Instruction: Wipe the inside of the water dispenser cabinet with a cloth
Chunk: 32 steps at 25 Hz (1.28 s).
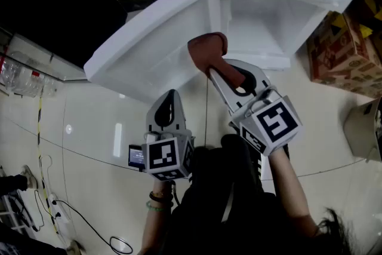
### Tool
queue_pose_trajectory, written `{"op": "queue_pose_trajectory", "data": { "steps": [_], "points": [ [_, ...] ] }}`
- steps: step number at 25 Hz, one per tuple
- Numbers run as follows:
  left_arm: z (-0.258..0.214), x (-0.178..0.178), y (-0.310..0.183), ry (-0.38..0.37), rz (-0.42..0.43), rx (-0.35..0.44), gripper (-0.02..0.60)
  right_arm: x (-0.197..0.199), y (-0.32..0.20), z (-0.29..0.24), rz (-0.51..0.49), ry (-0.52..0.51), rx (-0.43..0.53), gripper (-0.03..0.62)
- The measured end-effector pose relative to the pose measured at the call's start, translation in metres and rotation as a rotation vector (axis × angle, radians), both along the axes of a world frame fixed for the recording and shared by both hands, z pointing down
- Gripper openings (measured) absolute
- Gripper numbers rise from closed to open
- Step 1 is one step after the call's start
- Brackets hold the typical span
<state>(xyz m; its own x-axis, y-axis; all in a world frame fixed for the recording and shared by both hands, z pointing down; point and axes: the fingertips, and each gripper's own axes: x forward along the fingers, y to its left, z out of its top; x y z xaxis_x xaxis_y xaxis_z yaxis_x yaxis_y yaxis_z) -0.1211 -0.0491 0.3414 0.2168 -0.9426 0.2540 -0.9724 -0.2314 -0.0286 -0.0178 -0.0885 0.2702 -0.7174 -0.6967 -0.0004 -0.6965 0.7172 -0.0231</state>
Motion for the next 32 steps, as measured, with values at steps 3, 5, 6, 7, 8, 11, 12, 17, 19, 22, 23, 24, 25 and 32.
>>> {"op": "queue_pose_trajectory", "data": {
  "steps": [3,5,6,7,8,11,12,17,19,22,23,24,25,32],
  "points": [
    [0.007,-0.027,0.015,0.005,-0.044,-0.038,0.003,-0.058,0.017,-0.023,-0.162,-0.005,0.021,0.074],
    [0.01,-0.042,0.022,0.011,-0.072,-0.045,0.003,-0.093,0.031,-0.036,-0.268,-0.002,0.049,0.074],
    [0.011,-0.048,0.024,0.018,-0.088,-0.043,0.003,-0.109,0.038,-0.04,-0.318,0.008,0.06,0.074],
    [0.01,-0.053,0.025,0.027,-0.102,-0.044,0.003,-0.124,0.043,-0.041,-0.359,0.028,0.068,0.074],
    [0.01,-0.058,0.027,0.034,-0.113,-0.049,0.003,-0.137,0.045,-0.039,-0.386,0.051,0.078,0.074],
    [0.01,-0.07,0.03,0.046,-0.143,-0.059,0.003,-0.158,0.036,-0.035,-0.383,0.063,0.105,0.074],
    [0.007,-0.072,0.029,0.061,-0.16,-0.058,0.003,-0.158,0.03,-0.035,-0.367,0.051,0.1,0.074],
    [0.008,-0.083,0.03,0.088,-0.183,-0.038,0.003,-0.131,-0.001,-0.031,-0.243,0.059,0.077,0.074],
    [0.009,-0.082,0.031,0.103,-0.183,-0.056,0.003,-0.108,-0.015,-0.029,-0.172,0.075,0.08,0.074],
    [0.014,-0.079,0.031,0.096,-0.155,-0.063,0.003,-0.064,-0.043,-0.022,-0.053,0.111,0.117,0.074],
    [0.014,-0.077,0.031,0.095,-0.147,-0.063,0.003,-0.049,-0.051,-0.019,-0.013,0.115,0.113,0.074],
    [0.014,-0.074,0.03,0.092,-0.138,-0.064,0.003,-0.034,-0.059,-0.016,0.025,0.117,0.102,0.074],
    [0.015,-0.072,0.03,0.085,-0.127,-0.065,0.003,-0.02,-0.066,-0.012,0.059,0.118,0.089,0.074],
    [0.02,-0.064,0.031,0.081,-0.12,-0.08,0.003,0.007,-0.069,-0.003,0.104,0.113,0.067,0.072]
  ]
}}
